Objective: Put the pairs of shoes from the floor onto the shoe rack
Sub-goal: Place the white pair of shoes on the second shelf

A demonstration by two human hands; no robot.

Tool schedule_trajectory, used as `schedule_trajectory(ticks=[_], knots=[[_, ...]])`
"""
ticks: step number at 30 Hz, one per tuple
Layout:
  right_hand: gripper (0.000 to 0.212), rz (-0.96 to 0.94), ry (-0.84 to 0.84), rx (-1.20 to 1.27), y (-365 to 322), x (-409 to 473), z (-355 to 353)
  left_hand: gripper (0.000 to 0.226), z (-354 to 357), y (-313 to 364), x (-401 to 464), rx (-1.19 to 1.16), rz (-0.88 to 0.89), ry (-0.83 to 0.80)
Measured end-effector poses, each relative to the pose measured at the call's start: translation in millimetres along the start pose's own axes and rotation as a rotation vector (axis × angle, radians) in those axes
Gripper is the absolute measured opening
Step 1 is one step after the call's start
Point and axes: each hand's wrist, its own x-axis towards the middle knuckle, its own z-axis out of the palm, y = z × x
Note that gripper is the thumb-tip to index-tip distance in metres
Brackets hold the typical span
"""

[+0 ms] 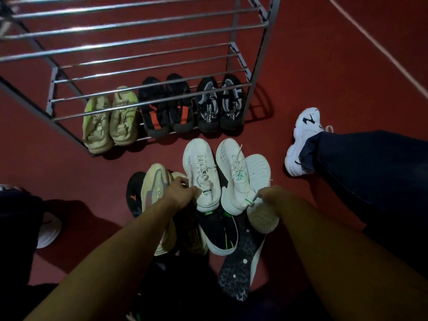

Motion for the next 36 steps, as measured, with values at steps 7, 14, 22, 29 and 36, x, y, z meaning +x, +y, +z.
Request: schedule_trajectory(ticks=[7,14,22,29,36], knots=[[0.051,-0.389,0.392,-0.081,-6.6,-5.7,5.8,0.045,-0.7,2.6,1.2,-0.052,-0.030,-0.038],[0.029,-1.342,1.019,-0.724,12.7,16.4,28.7,0.066,-23.7,7.3,2.6,-0.717,-0.248,-0.264],[0.019,-1.379,0.972,-0.686,18.5,25.2,35.5,0.028,-28.7,1.2,-4.0,-0.519,-0.157,-0.409],[0.020,-1.434,0.840,-0.563,9.6,7.8,39.0,0.015,-28.6,12.8,-4.2,-0.751,-0.095,-0.136],[0.056,-0.594,0.264,0.551,-18.0,-5.0,16.1,0.028,-59.6,19.8,-1.9,-0.868,-0.120,-0.131]])
